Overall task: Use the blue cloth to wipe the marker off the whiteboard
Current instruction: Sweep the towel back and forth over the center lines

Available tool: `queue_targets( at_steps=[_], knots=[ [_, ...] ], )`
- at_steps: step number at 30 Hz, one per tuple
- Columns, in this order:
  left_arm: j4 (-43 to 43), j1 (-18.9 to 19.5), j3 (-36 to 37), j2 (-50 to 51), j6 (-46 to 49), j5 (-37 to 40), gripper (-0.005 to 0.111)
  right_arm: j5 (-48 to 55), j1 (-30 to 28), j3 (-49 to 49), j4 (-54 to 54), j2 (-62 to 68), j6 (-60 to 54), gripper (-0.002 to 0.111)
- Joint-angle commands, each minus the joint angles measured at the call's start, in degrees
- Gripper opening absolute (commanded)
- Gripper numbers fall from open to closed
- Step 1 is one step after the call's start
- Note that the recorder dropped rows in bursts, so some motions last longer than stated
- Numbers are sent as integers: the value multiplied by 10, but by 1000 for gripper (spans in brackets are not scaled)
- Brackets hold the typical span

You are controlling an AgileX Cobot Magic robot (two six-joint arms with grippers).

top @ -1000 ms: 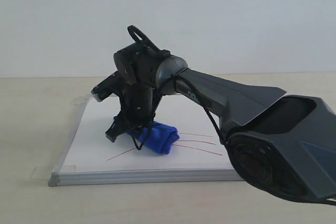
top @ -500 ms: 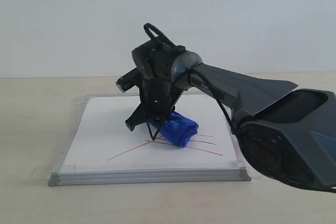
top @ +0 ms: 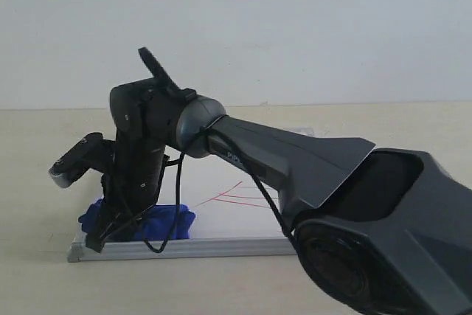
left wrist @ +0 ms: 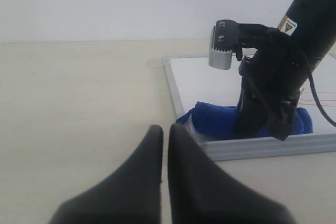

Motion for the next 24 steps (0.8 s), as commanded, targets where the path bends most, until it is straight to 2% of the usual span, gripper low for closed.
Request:
queue_targets(
  at_steps=[1,5,12,19,24],
  knots=[
    [-1,1,2,-1,-6,0,4,22,5,7,-144,11,69,0],
    [-1,1,2,-1,-6,0,4,22,1,7,-238,11,112,0],
    [-1,1,2,-1,-6,0,4,22,-18,18,-239,9,128,0],
    [-1,1,2,-1,-6,0,4,22,-48,103,-240,-36,133,0],
    [-1,1,2,-1,-6,0,4,22,-46,106,-182,-46,153,0]
  ],
)
